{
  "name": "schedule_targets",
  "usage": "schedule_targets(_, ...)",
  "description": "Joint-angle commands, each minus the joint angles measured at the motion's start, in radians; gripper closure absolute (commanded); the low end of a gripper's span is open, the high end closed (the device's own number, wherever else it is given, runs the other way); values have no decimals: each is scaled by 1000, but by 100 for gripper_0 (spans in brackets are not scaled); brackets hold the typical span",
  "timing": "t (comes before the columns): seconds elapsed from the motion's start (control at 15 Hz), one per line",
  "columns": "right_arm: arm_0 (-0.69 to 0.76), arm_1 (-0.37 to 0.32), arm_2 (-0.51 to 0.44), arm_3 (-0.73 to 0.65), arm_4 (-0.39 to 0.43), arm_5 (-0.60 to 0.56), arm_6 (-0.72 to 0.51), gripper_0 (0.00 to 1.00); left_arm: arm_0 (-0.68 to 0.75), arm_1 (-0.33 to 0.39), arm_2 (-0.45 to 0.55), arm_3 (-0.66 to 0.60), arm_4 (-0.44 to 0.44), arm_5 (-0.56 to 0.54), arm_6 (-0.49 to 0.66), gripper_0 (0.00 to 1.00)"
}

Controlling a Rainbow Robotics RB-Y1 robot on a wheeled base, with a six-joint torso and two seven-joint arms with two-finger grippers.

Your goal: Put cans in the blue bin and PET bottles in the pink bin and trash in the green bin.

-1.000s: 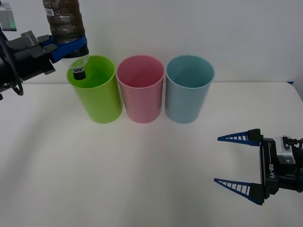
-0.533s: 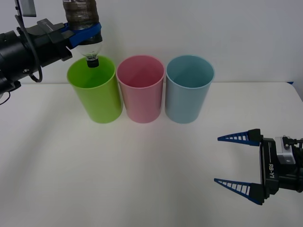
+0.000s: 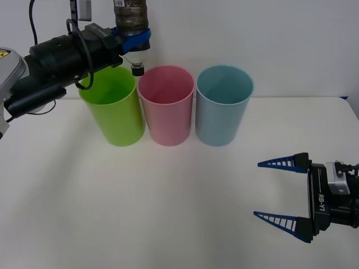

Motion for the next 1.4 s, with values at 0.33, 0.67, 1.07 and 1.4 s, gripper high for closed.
schedule_targets(0.33, 0, 0, 0, 0, 0, 0, 0, 0, -24, -121, 2, 10, -151, 106, 15, 100)
schedule_targets(0.67, 0, 0, 0, 0, 0, 0, 0, 0, -50, -178, 2, 61, -269, 158, 38, 100)
schedule_targets(1.07, 0, 0, 0, 0, 0, 0, 0, 0, -96, -219, 2, 153, -309, 175, 35, 100)
schedule_targets(1.4, 0, 0, 0, 0, 0, 0, 0, 0, -94, -237, 2, 159, -335, 172, 47, 100)
